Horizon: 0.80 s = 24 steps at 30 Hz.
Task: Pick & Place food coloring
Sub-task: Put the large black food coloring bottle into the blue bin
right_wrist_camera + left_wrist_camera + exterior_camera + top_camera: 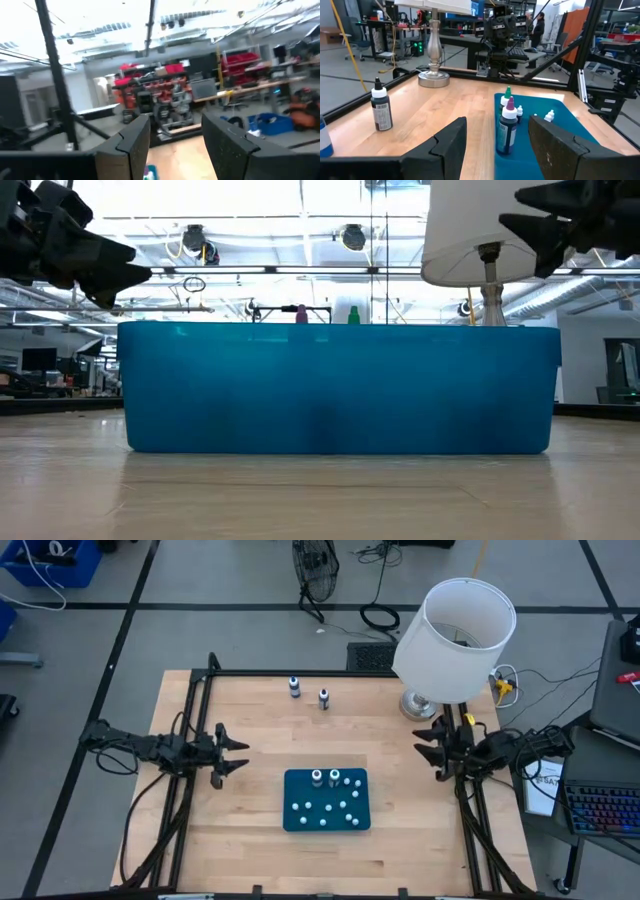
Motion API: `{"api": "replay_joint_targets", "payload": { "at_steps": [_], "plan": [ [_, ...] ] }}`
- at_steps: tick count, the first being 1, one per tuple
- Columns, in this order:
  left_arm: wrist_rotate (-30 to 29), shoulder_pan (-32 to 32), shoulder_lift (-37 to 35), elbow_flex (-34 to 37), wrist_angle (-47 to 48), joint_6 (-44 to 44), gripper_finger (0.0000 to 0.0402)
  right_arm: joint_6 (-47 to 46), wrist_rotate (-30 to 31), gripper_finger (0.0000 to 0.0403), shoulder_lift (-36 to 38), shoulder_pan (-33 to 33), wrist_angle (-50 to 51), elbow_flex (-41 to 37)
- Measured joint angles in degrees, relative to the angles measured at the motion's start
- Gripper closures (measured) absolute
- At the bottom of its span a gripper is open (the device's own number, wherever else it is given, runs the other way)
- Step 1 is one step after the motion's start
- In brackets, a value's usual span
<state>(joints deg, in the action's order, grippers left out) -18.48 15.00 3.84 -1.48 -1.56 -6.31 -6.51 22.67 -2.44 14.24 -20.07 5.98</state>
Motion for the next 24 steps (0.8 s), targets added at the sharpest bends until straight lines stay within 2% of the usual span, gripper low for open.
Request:
{"api": "replay_joint_targets", "payload": {
  "at_steps": [5, 9, 12, 14, 16, 18, 21, 24],
  "plan": [
    [0.02, 0.00, 0.00, 0.02, -0.24, -0.07, 0.0188, 4.45, 6.04, 0.0236, -0.04, 0.00, 0.53, 0.00],
    [0.00, 0.00, 0.00, 0.04, -0.26, -0.07, 0.0188, 5.34, 6.09, 0.0236, -0.11, -0.03, -2.26, -0.05],
    [0.01, 0.00, 0.00, 0.04, -0.30, -0.07, 0.0188, 4.79, 8.06, 0.0236, -2.20, -0.50, -12.10, -1.74],
    [0.01, 0.00, 0.00, 0.07, -0.33, -0.09, 0.0188, 4.18, 8.85, 0.0236, -6.35, -1.00, -17.77, -2.14],
    [0.02, 0.00, 0.00, 0.07, -0.35, -0.09, 0.0188, 3.00, 8.83, 0.0236, -13.60, -1.59, -19.00, -0.97],
    [0.02, 0.00, 0.00, 0.07, -0.36, -0.10, 0.0188, -1.06, 8.88, 0.0236, -23.88, -2.15, -17.78, 2.77],
    [0.02, 0.00, 0.00, 0.07, -0.39, -0.13, 0.0188, -5.57, 8.84, 0.0236, -41.05, -2.28, -15.66, 12.62],
    [0.02, 0.00, 0.00, 0.07, -0.39, -0.15, 0.0188, -3.99, 8.90, 0.0236, -57.31, -2.62, -6.66, 26.16]
  ]
}}
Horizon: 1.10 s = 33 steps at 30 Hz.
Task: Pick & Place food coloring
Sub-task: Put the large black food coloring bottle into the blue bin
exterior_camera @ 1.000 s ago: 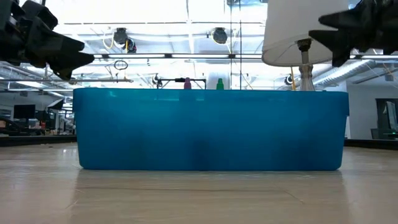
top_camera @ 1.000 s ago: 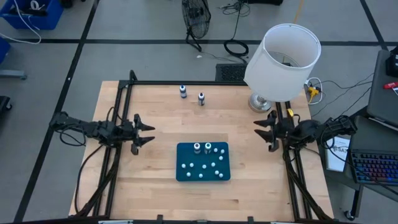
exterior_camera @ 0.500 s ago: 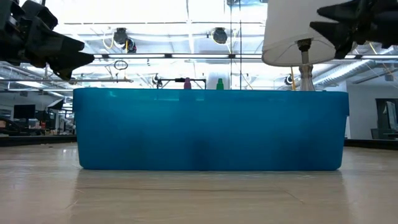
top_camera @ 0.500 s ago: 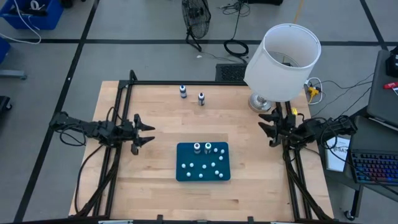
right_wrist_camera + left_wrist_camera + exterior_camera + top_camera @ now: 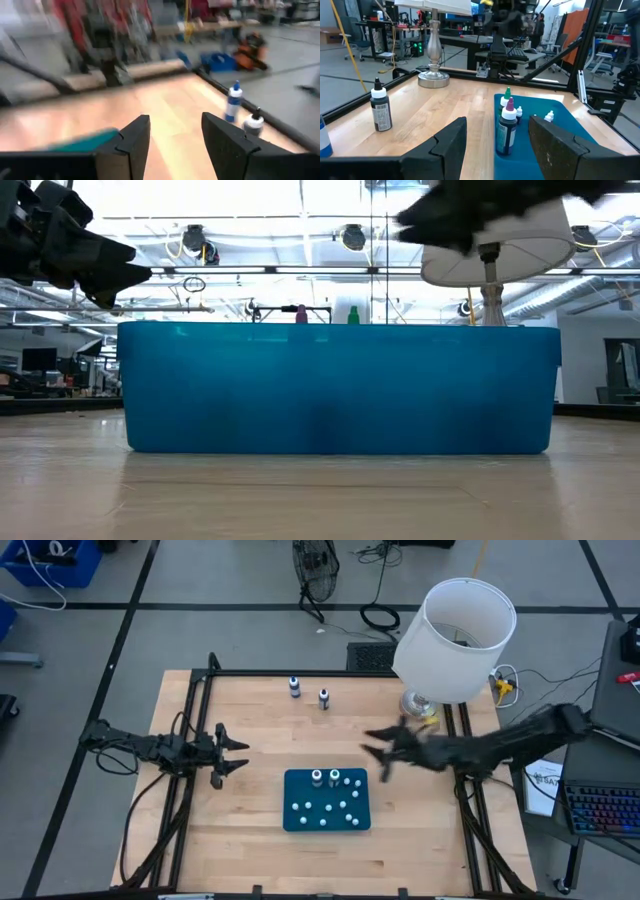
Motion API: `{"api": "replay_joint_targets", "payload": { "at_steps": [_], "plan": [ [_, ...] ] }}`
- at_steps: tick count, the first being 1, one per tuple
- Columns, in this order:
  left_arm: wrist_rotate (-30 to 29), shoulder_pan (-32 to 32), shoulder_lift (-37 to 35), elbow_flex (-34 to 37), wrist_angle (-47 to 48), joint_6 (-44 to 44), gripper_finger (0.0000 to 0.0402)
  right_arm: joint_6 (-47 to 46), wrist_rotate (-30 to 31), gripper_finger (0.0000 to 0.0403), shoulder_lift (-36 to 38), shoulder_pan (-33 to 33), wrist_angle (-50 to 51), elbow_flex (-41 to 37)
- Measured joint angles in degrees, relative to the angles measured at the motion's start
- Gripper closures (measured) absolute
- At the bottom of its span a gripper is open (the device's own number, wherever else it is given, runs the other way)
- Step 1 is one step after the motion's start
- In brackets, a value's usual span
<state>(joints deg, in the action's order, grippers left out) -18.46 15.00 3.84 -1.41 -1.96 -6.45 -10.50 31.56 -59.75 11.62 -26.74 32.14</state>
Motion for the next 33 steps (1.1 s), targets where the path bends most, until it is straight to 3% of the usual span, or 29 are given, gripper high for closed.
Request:
{"api": "replay_joint_targets", "payload": {
  "at_steps": [6, 11, 14, 17, 23, 33],
  "plan": [
    [0.00, 0.00, 0.00, 0.02, -0.09, 0.02, 0.0188, 6.83, 0.07, 0.0235, -23.07, -8.88, 31.94, 34.10],
    [0.00, 0.00, 0.00, 0.06, -0.55, 0.01, 0.0188, 3.26, -15.50, 0.0217, -36.65, -20.87, 52.46, 57.78],
    [0.00, 0.00, 0.00, 0.08, -0.70, 0.04, 0.0188, 0.80, -21.81, 0.0196, -42.70, -26.87, 60.61, 66.54],
    [-0.02, 0.00, 0.00, 0.08, -0.71, 0.04, 0.0188, 0.70, -22.68, 0.0174, -46.78, -30.53, 64.15, 69.54],
    [0.00, 0.00, 0.00, 0.08, -0.75, 0.04, 0.0188, 3.23, -22.69, 0.0147, -52.69, -34.05, 62.18, 69.13],
    [-0.02, 0.00, 0.00, 0.08, -0.80, 0.04, 0.0188, 6.43, -22.87, 0.0143, -59.58, -36.72, 60.15, 69.03]
  ]
}}
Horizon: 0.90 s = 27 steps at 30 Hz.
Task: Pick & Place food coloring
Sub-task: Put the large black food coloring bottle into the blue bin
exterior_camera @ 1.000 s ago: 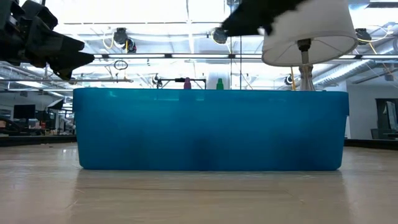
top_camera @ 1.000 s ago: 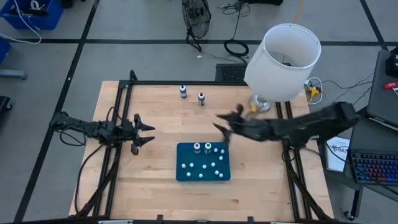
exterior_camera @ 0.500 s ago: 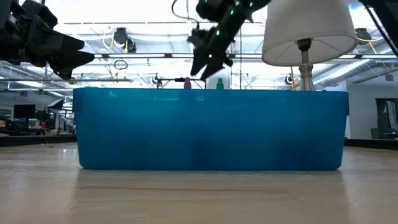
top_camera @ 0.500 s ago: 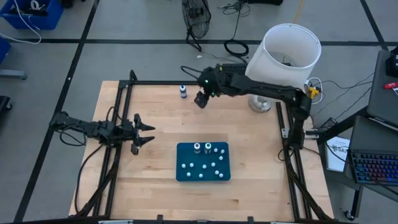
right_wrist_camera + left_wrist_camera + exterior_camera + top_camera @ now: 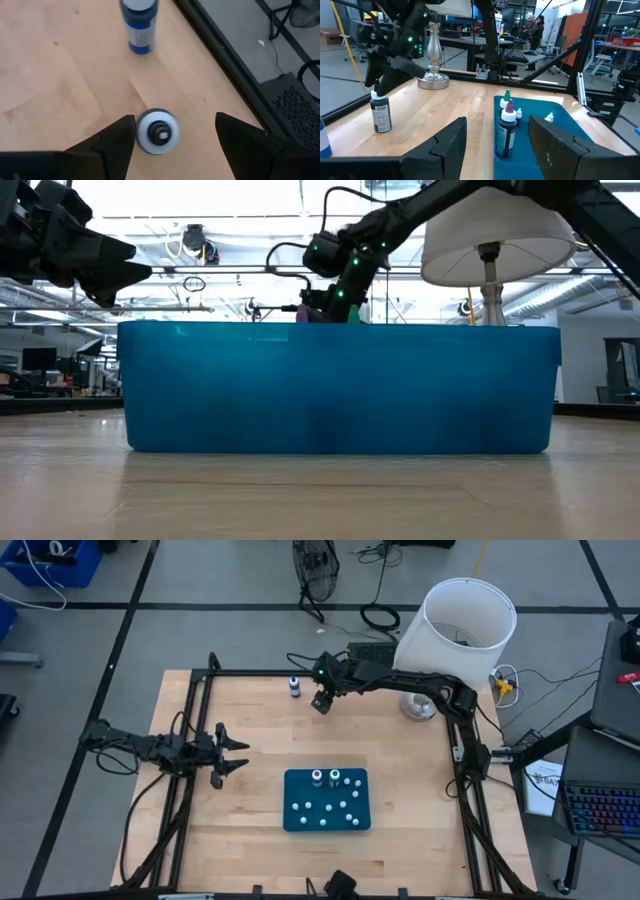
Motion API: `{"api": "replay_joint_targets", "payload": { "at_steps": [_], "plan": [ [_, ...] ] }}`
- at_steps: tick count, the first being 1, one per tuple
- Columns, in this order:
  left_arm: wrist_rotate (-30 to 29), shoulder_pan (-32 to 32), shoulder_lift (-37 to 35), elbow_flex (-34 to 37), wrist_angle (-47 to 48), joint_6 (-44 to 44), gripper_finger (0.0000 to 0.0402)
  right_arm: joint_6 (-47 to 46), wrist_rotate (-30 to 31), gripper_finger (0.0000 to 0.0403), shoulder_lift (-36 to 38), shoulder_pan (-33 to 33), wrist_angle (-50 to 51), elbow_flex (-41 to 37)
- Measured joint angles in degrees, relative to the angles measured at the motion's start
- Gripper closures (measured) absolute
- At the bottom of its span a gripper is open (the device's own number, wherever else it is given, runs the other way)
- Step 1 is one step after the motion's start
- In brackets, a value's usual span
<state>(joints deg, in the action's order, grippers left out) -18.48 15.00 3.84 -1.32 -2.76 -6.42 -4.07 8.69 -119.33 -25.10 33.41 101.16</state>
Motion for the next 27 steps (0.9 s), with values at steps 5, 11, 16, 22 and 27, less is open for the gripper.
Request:
{"api": "replay_joint_targets", "payload": {
  "at_steps": [5, 11, 16, 22, 27],
  "plan": [
    [0.01, 0.00, 0.02, 0.00, -0.05, 0.00, 0.0188, -0.35, -1.00, 0.0142, -0.64, -0.44, 0.04, 0.02],
    [0.00, 0.00, 0.00, 0.00, -0.05, 0.00, 0.0188, -1.41, -2.64, 0.0146, -0.61, -0.56, 0.06, 0.02],
    [0.00, 0.00, 0.00, -0.02, -0.05, 0.02, 0.0188, -2.70, -5.84, 0.0147, -0.61, -0.25, 0.11, 0.02],
    [0.00, 0.00, 0.00, -0.02, -0.05, 0.02, 0.0188, -2.34, -5.90, 0.0147, -0.61, 0.09, 0.59, 0.02],
    [0.00, 0.00, 0.00, -0.02, -0.03, 0.02, 0.0188, -2.34, -5.82, 0.0147, -0.59, -0.21, -1.10, -2.34]
  ]
}}
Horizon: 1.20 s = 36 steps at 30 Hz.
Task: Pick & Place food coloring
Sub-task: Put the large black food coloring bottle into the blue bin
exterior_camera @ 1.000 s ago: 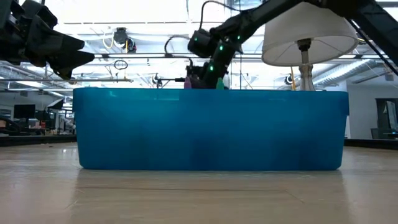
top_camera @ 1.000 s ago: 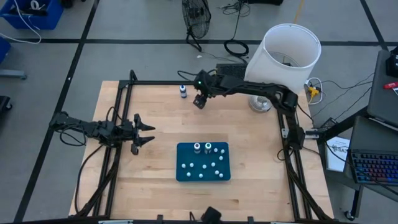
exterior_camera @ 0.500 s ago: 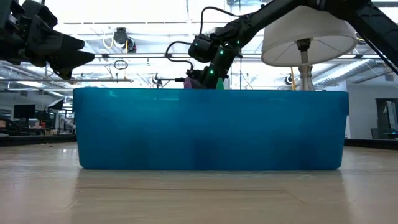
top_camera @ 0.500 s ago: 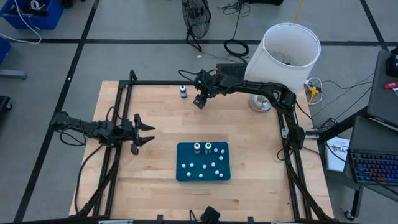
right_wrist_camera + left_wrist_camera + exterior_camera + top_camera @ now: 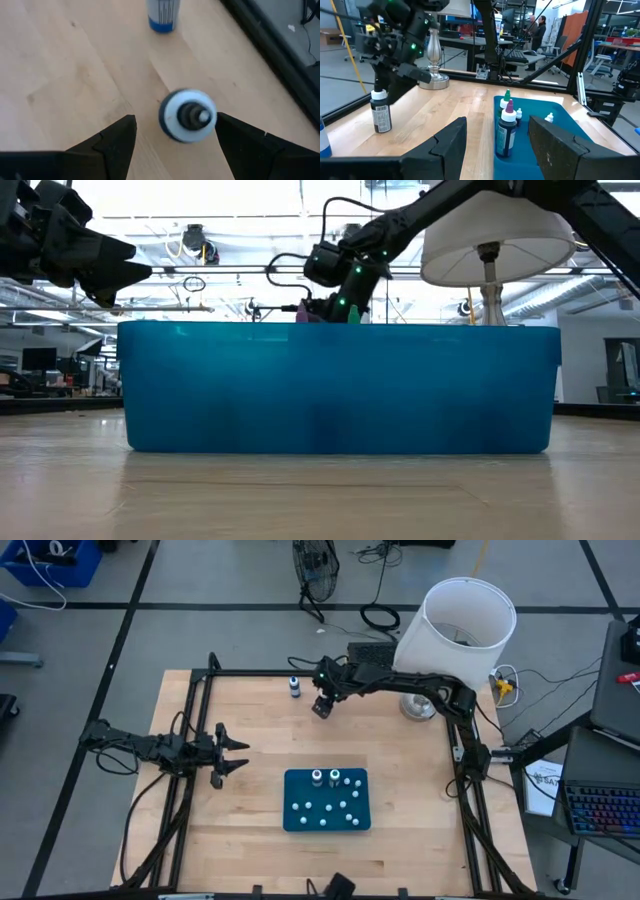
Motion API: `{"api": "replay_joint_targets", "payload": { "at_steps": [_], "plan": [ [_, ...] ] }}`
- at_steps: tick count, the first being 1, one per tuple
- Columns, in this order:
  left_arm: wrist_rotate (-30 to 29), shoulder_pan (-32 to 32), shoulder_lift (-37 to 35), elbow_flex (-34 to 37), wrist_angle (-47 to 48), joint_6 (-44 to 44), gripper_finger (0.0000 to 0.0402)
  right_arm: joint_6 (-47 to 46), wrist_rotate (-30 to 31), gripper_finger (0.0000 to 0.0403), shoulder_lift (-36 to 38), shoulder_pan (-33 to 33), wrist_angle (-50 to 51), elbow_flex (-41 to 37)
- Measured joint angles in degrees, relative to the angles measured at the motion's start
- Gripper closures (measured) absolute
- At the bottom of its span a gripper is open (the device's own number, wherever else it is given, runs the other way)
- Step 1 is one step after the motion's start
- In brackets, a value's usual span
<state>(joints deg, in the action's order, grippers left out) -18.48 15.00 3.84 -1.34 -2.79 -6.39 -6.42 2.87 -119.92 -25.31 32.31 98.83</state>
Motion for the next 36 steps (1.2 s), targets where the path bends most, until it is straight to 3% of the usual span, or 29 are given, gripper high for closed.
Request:
{"api": "replay_joint_targets", "payload": {
  "at_steps": [17, 23, 28, 36],
  "plan": [
    [-0.02, 0.01, 0.00, -0.04, 0.00, -0.02, 0.0188, 0.04, 0.02, 0.0162, 0.00, -0.60, -5.13, -3.04],
    [-0.02, 0.00, 0.00, -0.04, 0.00, -0.02, 0.0188, 0.04, 0.02, 0.0200, 0.00, -0.60, -5.01, -3.04],
    [-0.02, 0.00, 0.00, -0.04, 0.00, -0.02, 0.0188, 2.57, 0.04, 0.0269, 0.00, -0.62, -4.76, -3.04],
    [-0.02, 0.00, 0.01, -0.04, 0.00, 0.00, 0.0188, 5.90, 0.32, 0.0272, 1.64, 0.70, -4.72, -3.10]
  ]
}}
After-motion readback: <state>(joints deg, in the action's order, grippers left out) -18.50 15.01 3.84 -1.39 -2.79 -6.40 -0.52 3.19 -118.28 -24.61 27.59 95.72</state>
